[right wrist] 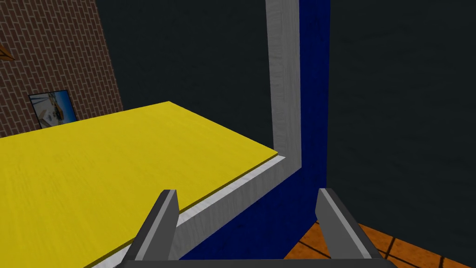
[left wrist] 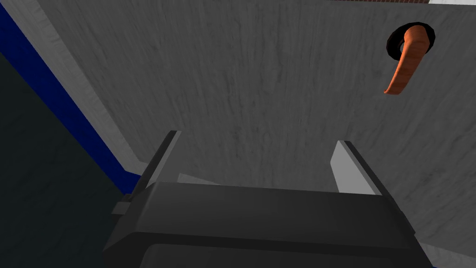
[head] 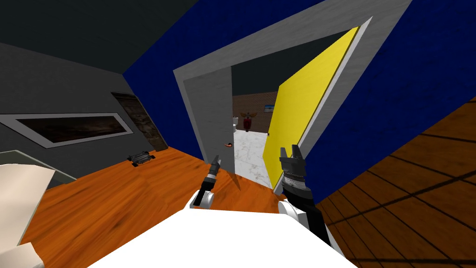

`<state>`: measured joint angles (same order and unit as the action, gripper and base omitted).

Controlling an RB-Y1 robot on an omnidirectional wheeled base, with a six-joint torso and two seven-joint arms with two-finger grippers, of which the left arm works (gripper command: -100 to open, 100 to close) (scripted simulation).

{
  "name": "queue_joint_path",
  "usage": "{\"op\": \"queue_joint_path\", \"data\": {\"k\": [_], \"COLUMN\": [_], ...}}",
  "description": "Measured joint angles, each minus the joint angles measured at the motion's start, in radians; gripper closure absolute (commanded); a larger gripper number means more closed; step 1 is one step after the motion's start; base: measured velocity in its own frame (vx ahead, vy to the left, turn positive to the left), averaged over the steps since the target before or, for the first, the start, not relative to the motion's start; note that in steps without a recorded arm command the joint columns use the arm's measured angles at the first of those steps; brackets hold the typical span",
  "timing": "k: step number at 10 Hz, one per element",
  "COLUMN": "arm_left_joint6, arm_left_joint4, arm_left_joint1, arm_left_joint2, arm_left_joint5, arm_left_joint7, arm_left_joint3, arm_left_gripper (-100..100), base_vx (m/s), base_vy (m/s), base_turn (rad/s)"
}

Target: Push the door open

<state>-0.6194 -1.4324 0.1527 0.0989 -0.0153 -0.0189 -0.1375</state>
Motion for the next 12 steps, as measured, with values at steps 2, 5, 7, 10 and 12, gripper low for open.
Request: {"op": "queue_joint_path", "data": {"k": [2, 5, 7, 10, 12], "arm_left_joint6": [-0.015, -0.037, -0.045, -0.064, -0.073], "arm_left_joint4": [0.058, 0.154, 0.195, 0.272, 0.315], "arm_left_joint1": [-0.024, -0.065, -0.078, -0.105, -0.126], "arm_left_joint2": [-0.002, 0.001, 0.002, 0.002, 0.0], "arm_left_joint5": [0.007, 0.016, 0.021, 0.029, 0.033], "arm_left_joint7": [-0.009, -0.028, -0.038, -0.052, -0.059], "arm_left_joint3": [-0.007, -0.016, -0.021, -0.03, -0.034], "arm_left_gripper": [-100, -100, -100, -100, -100], "base_vx": [0.11, 0.09, 0.06, 0.095, 0.059], "base_vy": [0.056, 0.069, 0.031, 0.047, 0.044], "base_turn": [-0.007, -0.008, -0.004, -0.007, -0.004]}}
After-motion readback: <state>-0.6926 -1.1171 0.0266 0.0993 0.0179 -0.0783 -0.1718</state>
